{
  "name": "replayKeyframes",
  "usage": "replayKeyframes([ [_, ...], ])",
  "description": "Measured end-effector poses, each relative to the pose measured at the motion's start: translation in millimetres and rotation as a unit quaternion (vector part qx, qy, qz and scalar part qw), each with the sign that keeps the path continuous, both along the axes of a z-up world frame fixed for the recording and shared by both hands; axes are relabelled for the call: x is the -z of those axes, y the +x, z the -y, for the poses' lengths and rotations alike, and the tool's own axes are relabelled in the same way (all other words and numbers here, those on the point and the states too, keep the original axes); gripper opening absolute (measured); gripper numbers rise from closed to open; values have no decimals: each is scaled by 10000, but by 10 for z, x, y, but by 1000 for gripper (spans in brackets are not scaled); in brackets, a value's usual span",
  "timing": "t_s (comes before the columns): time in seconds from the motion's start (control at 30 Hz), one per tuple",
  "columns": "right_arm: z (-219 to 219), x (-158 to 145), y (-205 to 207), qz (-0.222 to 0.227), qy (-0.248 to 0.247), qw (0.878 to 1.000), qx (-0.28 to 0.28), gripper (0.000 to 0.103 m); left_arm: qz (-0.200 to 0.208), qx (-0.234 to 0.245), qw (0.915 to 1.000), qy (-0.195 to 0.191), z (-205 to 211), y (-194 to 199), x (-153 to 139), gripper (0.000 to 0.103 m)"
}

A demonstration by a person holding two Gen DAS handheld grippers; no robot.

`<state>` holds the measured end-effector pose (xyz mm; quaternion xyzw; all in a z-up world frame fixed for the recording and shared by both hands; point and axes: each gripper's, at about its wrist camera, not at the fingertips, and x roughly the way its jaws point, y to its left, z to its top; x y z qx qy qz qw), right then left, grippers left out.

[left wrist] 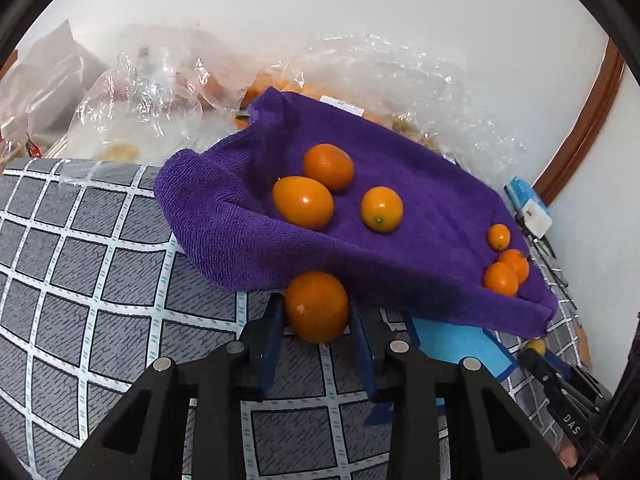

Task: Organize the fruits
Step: 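Grasp a round orange with the left gripper while the right gripper holds the yellow-green fruit, then carry the yellow-green fruit and orange over the purple towel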

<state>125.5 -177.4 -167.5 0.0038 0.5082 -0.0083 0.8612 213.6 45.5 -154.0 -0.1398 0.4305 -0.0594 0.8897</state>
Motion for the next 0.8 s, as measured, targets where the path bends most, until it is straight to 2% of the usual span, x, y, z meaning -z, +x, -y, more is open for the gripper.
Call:
replayKeyframes([
  [0.33,-13,-45,-39,149,48,9999,-38,29,532,-52,9985,-80,-42,-175,-178,30],
  [0.8,8,-183,-131,569,139,9983,-15,29,1068,-262,9939,59,-95,-307,-335,30],
])
